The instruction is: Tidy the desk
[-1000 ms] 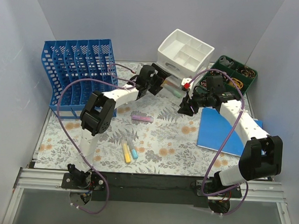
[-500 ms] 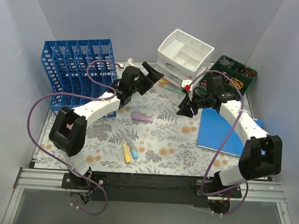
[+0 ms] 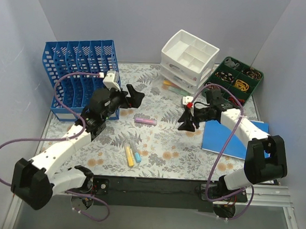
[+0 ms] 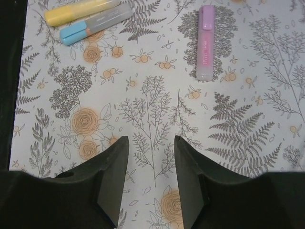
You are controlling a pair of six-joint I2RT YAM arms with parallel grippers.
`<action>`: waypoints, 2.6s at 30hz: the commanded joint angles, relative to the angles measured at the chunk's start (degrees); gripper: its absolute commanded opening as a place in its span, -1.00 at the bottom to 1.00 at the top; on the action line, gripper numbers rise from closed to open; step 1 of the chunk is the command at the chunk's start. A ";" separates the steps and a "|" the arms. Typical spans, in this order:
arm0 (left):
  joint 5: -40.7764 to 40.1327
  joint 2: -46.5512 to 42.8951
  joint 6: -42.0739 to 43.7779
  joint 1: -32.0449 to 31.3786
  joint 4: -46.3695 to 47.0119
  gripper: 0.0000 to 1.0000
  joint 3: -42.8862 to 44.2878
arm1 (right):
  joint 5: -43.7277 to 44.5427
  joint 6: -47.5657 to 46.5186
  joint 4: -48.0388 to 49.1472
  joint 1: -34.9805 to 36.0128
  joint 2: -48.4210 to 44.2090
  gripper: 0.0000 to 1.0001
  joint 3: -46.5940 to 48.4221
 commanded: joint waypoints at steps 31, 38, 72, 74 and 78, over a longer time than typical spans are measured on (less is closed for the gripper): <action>-16.97 -24.81 22.15 0.26 -4.92 0.96 -13.28 | 34.70 3.99 2.03 26.84 32.95 0.24 31.70; -17.06 -25.16 22.15 0.26 -4.74 0.96 -13.54 | 35.75 6.01 1.24 26.84 36.29 0.12 33.82; -16.79 -25.78 22.50 0.26 -4.65 0.96 -13.63 | 39.97 6.98 -3.07 23.77 25.93 -0.97 31.18; -16.79 -25.78 22.50 0.26 -4.65 0.96 -13.54 | 40.32 7.42 -3.07 22.28 25.66 -0.97 31.53; -16.62 -25.60 22.50 0.26 -4.65 0.96 -13.63 | 42.34 9.96 -2.19 20.17 25.40 -0.97 33.11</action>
